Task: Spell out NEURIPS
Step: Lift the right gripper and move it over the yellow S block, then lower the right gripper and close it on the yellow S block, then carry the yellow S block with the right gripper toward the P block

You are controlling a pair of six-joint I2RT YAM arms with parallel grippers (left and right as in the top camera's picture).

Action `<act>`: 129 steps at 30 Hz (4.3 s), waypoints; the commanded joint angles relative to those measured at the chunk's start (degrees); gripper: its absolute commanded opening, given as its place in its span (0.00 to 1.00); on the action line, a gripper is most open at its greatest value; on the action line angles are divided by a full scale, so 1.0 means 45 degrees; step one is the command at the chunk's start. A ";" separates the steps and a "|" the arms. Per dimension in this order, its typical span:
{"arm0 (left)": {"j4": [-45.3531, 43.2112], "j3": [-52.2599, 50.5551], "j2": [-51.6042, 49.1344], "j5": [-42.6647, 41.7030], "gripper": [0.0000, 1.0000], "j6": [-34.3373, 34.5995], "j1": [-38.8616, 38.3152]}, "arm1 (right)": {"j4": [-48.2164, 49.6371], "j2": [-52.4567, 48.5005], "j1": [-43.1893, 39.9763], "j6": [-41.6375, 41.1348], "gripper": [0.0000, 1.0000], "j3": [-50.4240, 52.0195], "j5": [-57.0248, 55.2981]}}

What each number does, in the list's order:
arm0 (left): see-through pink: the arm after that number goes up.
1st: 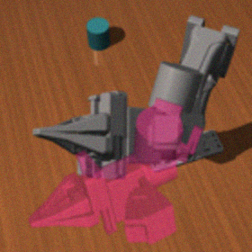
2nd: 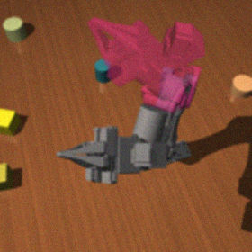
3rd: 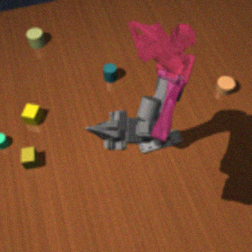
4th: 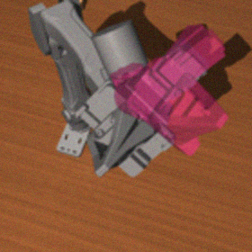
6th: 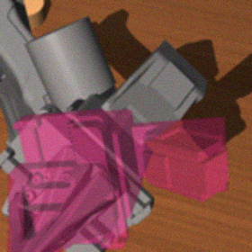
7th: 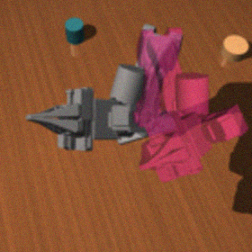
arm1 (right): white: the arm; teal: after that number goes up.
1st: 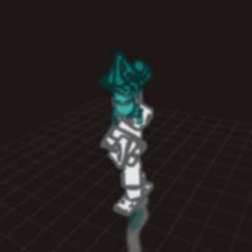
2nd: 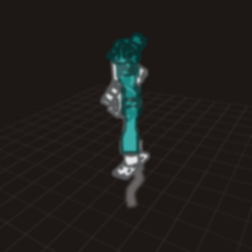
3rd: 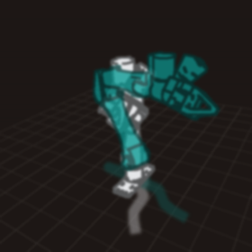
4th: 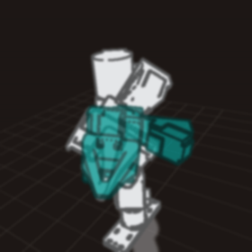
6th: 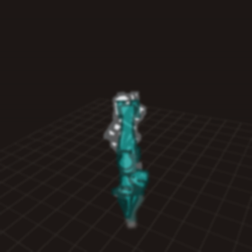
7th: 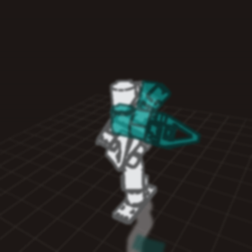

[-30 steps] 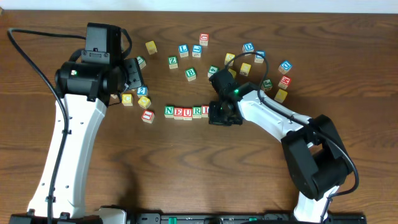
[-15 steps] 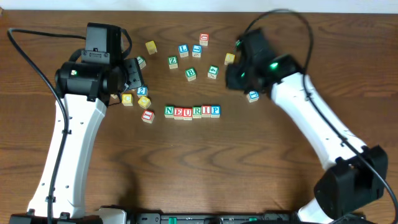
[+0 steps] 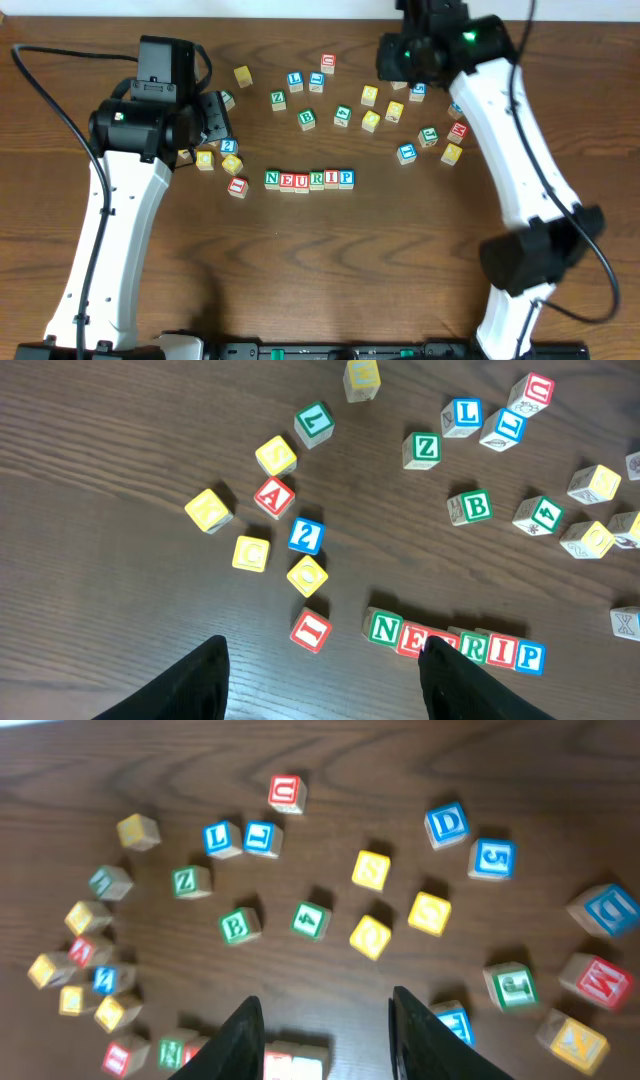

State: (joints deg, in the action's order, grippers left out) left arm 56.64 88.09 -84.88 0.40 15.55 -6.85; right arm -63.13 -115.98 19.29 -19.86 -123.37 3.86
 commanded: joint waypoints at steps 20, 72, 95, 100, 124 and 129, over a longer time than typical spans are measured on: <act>-0.0034 0.0058 -0.0107 0.0219 0.60 -0.0121 0.0044 | 0.2997 -0.5260 -0.0039 -0.0534 0.47 -0.0801 -0.1996; -0.0029 0.0058 -0.0175 0.0214 0.60 -0.0121 0.0044 | 0.3682 -0.5940 -0.0053 -0.0806 0.21 -0.0923 -0.2302; -0.0034 0.0058 -0.0175 0.0214 0.60 -0.0117 0.0044 | -0.4430 -0.0049 0.0053 -0.0092 0.18 -0.0840 -0.1054; -0.0039 0.0058 -0.0175 0.0214 0.61 -0.0117 0.0044 | -0.4915 -0.0141 0.0384 -0.0165 0.17 0.0335 -0.0797; -0.0044 0.0058 -0.0175 0.0214 0.61 -0.0117 0.0044 | 0.2030 -0.0141 0.2025 -0.1909 0.13 0.8519 -0.0908; -0.0044 0.0058 -0.0175 0.0214 0.61 -0.0117 0.0044 | 0.2730 -0.0141 0.2025 -0.2161 0.14 0.9165 -0.0976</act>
State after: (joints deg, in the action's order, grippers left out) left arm 56.45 88.09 -85.10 0.40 15.55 -6.85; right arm -51.75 -116.11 28.21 -27.44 -83.35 0.69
